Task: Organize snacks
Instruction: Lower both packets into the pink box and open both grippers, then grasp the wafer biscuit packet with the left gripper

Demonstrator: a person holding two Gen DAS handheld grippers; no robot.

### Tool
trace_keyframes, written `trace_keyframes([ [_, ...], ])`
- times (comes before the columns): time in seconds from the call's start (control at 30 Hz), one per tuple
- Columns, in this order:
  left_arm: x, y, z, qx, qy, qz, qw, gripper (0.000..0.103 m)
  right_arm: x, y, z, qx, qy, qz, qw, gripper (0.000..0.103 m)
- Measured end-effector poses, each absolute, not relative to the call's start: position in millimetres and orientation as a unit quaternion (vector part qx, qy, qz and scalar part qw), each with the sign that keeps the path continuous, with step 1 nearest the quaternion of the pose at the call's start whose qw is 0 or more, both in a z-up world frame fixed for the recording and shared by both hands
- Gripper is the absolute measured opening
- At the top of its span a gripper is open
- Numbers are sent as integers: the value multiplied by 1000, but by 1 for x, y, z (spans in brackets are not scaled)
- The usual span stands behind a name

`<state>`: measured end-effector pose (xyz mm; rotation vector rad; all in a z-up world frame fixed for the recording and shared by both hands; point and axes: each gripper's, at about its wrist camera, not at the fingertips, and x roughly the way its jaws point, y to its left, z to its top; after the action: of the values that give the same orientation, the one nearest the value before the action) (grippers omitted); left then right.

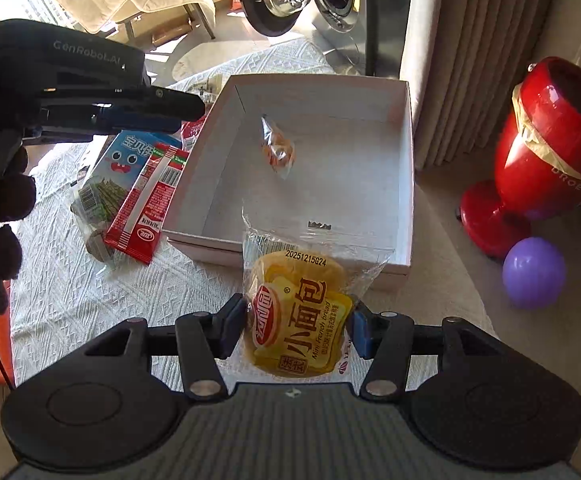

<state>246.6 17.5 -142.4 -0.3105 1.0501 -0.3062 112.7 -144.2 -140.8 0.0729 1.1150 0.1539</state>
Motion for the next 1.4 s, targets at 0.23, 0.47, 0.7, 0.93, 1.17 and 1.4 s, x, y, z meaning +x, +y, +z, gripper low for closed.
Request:
trace_keyframes([
  [0.23, 230, 77, -166, -131, 523, -66, 840, 25, 174, -128, -136, 26, 483, 60, 873, 80],
  [0.47, 214, 132, -186, -117, 539, -32, 833, 25, 223, -74, -139, 11, 497, 112, 860, 80],
  [0.7, 202, 174, -201, -108, 558, -22, 823, 25, 327, 1, -159, 4, 513, 121, 850, 80],
  [0.93, 198, 216, -206, -150, 564, -15, 812, 25, 403, 33, -223, 15, 553, 46, 832, 80],
  [1.17, 247, 255, -203, -178, 528, -17, 830, 25, 381, 70, -237, -11, 574, 95, 813, 61],
  [1.4, 315, 250, -216, -126, 530, -45, 837, 25, 348, 98, -231, -14, 586, 149, 796, 61],
])
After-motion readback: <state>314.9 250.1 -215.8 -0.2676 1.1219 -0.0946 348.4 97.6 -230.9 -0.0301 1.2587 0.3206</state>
